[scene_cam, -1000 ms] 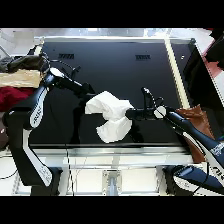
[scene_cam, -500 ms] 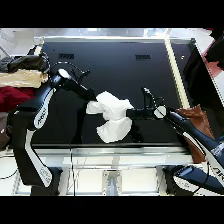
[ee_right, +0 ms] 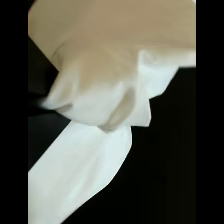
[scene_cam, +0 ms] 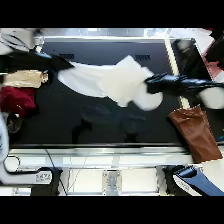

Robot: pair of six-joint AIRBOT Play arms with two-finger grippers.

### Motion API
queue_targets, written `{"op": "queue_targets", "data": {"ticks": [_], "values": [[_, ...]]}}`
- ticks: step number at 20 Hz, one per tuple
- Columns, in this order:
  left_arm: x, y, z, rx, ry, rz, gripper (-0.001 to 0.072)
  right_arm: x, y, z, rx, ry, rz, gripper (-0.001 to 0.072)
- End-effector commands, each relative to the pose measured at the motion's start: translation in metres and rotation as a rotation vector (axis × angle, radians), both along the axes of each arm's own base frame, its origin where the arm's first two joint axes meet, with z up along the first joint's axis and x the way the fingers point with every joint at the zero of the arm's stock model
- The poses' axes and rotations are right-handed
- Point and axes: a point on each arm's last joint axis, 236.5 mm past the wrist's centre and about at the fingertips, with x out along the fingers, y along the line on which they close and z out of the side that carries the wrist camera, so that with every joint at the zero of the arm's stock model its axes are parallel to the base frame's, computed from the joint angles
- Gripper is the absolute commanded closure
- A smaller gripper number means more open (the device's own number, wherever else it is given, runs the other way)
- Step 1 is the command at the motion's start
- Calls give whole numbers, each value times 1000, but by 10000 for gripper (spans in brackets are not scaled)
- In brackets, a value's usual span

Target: Fold the shirts.

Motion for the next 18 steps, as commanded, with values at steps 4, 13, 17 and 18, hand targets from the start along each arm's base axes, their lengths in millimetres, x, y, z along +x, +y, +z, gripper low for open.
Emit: {"op": "queue_targets", "data": {"ticks": [4, 13, 17, 18], "values": [[-122, 28, 178, 192, -582, 232, 694, -112, -16, 199, 92, -357, 95, 696], [-76, 67, 81, 305, -262, 360, 694, -11, 14, 53, -84, 119, 137, 695], [-38, 28, -100, 389, 164, 153, 694, 65, 32, -74, -156, 394, 127, 693], [-33, 25, -150, 448, 262, 113, 693, 79, 35, -107, -168, 452, 121, 659]]}}
